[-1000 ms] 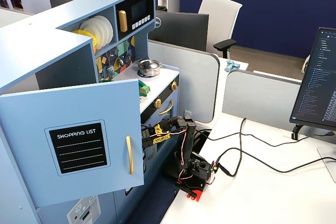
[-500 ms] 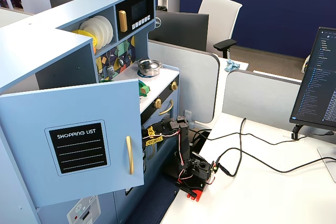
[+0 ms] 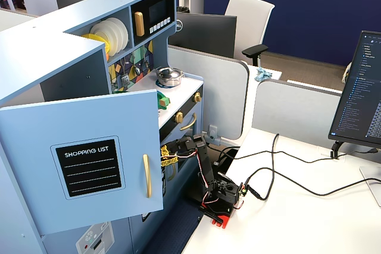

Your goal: Pick up the green pineapple from the left cabinet and place it in the green recipient

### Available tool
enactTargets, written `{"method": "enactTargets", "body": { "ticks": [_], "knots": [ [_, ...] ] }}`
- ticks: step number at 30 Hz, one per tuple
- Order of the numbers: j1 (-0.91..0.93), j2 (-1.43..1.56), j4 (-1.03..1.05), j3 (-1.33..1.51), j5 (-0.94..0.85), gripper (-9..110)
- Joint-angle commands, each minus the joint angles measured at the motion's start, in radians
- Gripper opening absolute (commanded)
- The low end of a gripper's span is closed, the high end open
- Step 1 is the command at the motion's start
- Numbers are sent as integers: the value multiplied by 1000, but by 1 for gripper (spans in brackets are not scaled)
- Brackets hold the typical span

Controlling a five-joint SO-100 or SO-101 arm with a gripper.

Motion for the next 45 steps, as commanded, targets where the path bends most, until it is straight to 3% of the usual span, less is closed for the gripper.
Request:
{"method": "enactTargets", "body": {
  "ticks": [1,4,13,19,27,35,40,45],
  "knots": [
    [14,3,52,-107,-11,17],
    [6,-5,123,-123,-48,0],
    [-17,123,147,-101,-175,0],
    [-55,489,259,132,-387,0],
    [-60,1062,630,408,-356,0],
    [158,1345,1005,344,-241,0],
    [403,1258,1117,173,-135,0],
    [572,1014,1100,-43,-75,0]
  ]
}}
